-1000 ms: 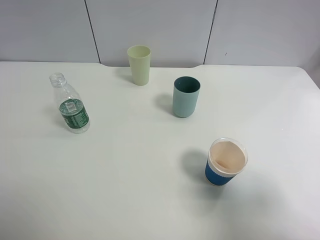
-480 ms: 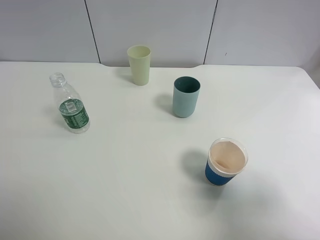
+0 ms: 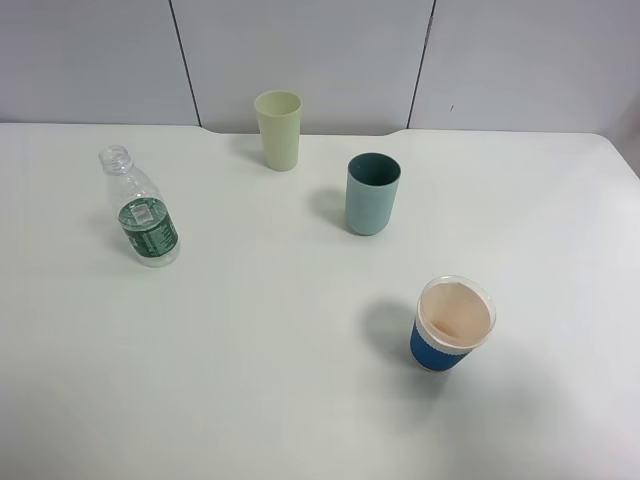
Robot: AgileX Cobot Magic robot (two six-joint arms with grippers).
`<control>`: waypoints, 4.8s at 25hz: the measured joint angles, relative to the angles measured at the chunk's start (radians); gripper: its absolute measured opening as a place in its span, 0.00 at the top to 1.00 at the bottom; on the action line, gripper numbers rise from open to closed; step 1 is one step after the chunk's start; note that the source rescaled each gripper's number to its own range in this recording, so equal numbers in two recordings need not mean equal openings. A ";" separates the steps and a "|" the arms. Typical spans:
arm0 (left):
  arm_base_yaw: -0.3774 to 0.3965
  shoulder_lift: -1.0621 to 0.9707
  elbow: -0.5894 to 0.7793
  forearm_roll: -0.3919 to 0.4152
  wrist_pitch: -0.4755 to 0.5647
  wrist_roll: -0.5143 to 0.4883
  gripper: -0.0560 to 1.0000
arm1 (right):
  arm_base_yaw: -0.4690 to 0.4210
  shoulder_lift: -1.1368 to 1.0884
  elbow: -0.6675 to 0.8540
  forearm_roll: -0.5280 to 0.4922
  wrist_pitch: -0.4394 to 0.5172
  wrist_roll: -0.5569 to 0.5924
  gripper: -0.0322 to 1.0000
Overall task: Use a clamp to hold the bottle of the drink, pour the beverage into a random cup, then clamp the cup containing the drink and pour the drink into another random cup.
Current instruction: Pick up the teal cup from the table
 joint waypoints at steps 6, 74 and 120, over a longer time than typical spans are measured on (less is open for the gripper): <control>0.000 0.000 0.000 -0.001 0.000 0.002 0.00 | 0.000 0.000 0.000 0.000 0.000 0.000 0.00; -0.083 0.000 0.000 -0.003 0.000 0.003 0.00 | 0.021 0.000 0.000 -0.023 0.000 0.028 0.00; -0.083 0.000 0.000 -0.003 0.000 0.003 0.00 | 0.072 1.455 -0.096 -0.419 -1.095 0.216 0.00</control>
